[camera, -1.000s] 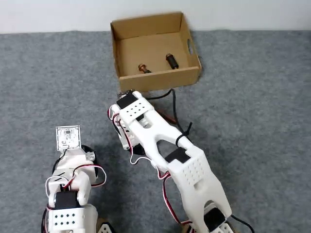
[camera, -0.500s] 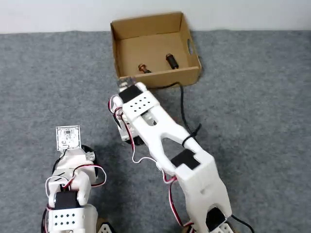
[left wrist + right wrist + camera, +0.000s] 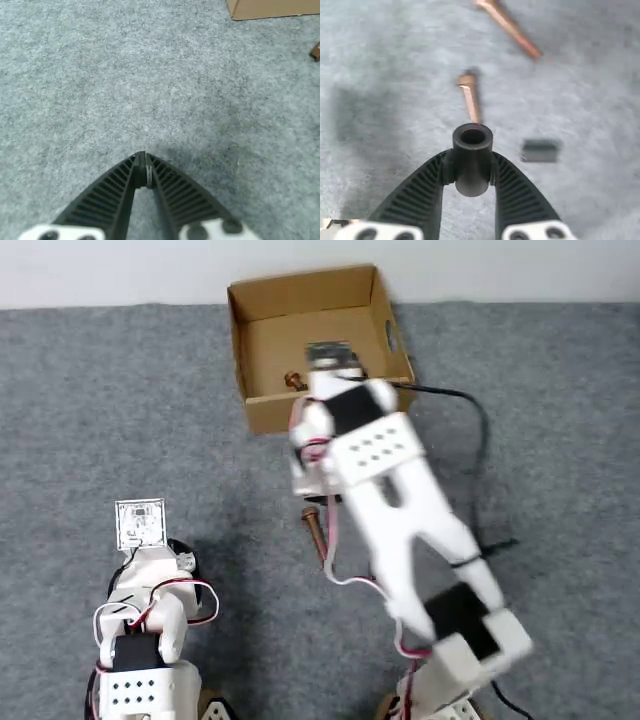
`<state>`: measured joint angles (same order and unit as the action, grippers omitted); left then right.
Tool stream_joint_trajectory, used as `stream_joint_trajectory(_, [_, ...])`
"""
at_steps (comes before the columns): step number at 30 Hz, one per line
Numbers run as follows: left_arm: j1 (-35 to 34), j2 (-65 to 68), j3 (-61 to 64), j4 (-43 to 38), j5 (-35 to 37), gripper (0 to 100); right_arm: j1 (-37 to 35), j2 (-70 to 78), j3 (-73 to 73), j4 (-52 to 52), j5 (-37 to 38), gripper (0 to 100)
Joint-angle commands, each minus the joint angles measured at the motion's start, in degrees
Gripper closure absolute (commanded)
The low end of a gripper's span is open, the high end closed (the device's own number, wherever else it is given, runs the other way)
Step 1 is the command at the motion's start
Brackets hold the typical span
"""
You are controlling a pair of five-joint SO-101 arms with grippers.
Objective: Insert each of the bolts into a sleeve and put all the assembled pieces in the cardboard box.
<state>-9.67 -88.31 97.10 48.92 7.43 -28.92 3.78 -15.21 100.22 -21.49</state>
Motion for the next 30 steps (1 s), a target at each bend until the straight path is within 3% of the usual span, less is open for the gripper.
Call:
stream_joint_trajectory(1, [-0.2,-0.4,-0.3,-0.6,0.0,100,5.2,-12.5,5.7,1.9,-0.5,99.1])
stream_joint_trajectory(12, [2.1,-0.4,-0.3,-0.4,0.2,100,18.5,-50.4,39.7,-8.1,-0.3,99.1])
stream_joint_trajectory(17, [2.5,-0.4,-3.1,0.4,0.2,100,21.0,-65.5,54.2,-13.3,-0.2,99.1])
stream_joint_trajectory(22, [2.6,0.0,-16.7,12.1,0.3,100,21.6,-76.6,62.2,-15.8,-0.2,99.1])
stream_joint_trajectory(25, [3.0,0.2,-26.2,18.9,0.3,100,25.7,-80.6,65.4,-15.6,-0.2,99.1])
stream_joint_trajectory(30, [11.0,0.9,-36.4,30.0,0.5,100,30.7,-86.5,74.0,-15.9,-0.2,99.1])
